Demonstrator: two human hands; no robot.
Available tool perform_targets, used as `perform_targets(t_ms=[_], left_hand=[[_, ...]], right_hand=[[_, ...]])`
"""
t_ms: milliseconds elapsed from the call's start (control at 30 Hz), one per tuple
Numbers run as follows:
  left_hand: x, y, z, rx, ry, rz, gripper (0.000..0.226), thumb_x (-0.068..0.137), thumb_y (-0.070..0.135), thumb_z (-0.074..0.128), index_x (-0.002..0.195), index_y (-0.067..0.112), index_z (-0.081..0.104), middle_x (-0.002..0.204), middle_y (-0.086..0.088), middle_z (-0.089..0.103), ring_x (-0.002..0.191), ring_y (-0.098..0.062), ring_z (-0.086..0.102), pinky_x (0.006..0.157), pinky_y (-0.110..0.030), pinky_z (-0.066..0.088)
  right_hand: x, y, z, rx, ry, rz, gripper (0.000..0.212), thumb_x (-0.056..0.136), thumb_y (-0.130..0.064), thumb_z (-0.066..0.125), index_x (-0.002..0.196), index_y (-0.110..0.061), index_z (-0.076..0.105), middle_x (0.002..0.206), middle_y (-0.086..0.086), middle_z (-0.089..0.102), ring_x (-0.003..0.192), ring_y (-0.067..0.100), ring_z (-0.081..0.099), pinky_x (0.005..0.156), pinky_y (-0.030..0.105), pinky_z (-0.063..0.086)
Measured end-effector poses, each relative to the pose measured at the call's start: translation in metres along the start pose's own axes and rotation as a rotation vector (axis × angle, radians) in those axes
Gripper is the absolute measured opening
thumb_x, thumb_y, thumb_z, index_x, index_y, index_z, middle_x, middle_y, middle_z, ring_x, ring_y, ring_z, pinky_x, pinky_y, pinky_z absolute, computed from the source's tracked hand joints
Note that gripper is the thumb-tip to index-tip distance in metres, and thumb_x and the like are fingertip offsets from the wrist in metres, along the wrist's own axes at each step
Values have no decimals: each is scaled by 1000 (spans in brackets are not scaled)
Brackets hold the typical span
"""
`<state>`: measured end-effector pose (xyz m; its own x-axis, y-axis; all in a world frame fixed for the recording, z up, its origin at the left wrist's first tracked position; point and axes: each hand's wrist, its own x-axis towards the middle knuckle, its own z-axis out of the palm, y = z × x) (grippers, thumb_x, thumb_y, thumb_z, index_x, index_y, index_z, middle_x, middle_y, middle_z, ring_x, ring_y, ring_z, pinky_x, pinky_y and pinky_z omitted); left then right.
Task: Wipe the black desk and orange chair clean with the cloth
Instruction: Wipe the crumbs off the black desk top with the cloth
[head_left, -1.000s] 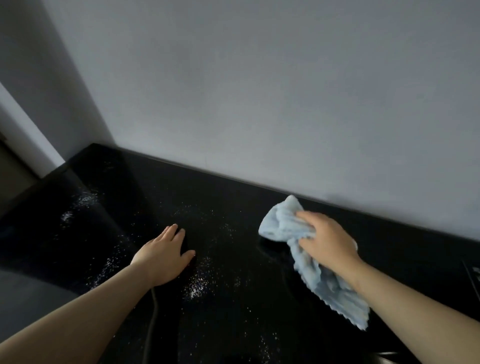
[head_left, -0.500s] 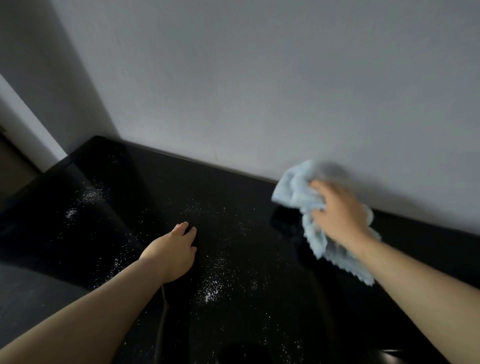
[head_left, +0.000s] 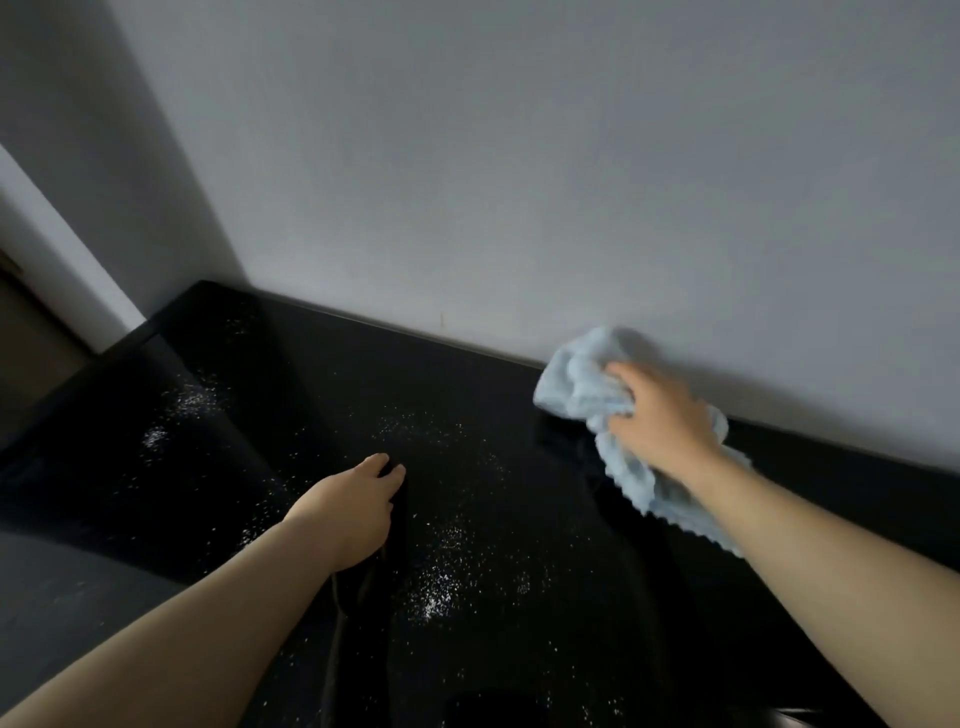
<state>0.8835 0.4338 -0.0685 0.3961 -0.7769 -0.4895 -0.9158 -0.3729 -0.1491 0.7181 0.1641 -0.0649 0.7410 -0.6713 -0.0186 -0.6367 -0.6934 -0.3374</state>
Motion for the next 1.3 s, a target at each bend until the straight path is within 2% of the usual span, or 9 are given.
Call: perform_targets(t_ms=[133,300,367,467,600,800,900,1100,1300], left_hand=[[5,2,3,8,3,-47,42,103,19,24,139,2,40,158,-11,6,143,-34,4,115,-40,24],[6,4,9,92,6,-14,45,104,19,20,143,-2,27,158,-11,3,144,-33,-2,118,-39,15],[5,3,9,89,9,-13,46,104,19,18,143,-2,27,158,-13,3,144,-34,-2,118,-38,11],[3,4,10,98,14,-6,44,104,20,21,140,0,36,157,-16,5,143,-37,0,118,-39,9],[6,-1,8,128,-31,21,44,104,22,24,142,4,35,158,-10,3,145,-30,-2,118,-37,16],[0,4,10,62,18,-11,42,103,21,27,139,3,41,157,-14,3,143,-35,0,117,-38,11],[-1,4,4,-258,56,-95,49,99,22,37,146,13,29,157,-11,7,143,-30,16,115,-37,21],[-2,7,-1,-373,66,-142,57,100,30,35,150,14,13,158,-4,1,145,-20,11,113,-27,20],[-6,9,-4,-369,36,-133,67,97,30,39,150,15,0,158,-3,-7,145,-19,6,112,-24,18]], right_hand=[[10,-27,10,-232,-94,137,53,87,-49,47,136,-45,27,146,-10,29,127,28,37,90,49,37],[-45,-69,37,-170,-64,-355,21,76,-42,52,95,-34,50,98,-12,52,99,23,54,68,32,30],[-34,-61,21,-98,-47,-327,17,74,-39,55,89,-34,47,87,-12,49,89,20,56,63,27,31],[17,-26,-8,-60,85,-60,32,79,-31,61,109,-27,52,100,-1,61,95,27,58,78,37,42],[30,-17,9,-305,-57,58,50,86,-38,47,134,-39,36,137,-4,46,119,29,46,87,47,39],[-28,-22,28,-72,-52,-249,21,67,-30,45,77,-48,45,83,-15,52,87,22,58,74,44,46],[-22,-1,3,44,-267,-196,40,67,-32,52,98,-56,53,97,-16,58,96,15,56,85,36,47],[-4,13,-3,-199,28,242,48,81,-33,52,126,-46,42,128,-5,54,113,29,50,83,43,42],[-63,-30,16,-14,-111,-346,40,73,-29,57,111,-39,55,105,-12,61,96,23,55,72,36,41]])
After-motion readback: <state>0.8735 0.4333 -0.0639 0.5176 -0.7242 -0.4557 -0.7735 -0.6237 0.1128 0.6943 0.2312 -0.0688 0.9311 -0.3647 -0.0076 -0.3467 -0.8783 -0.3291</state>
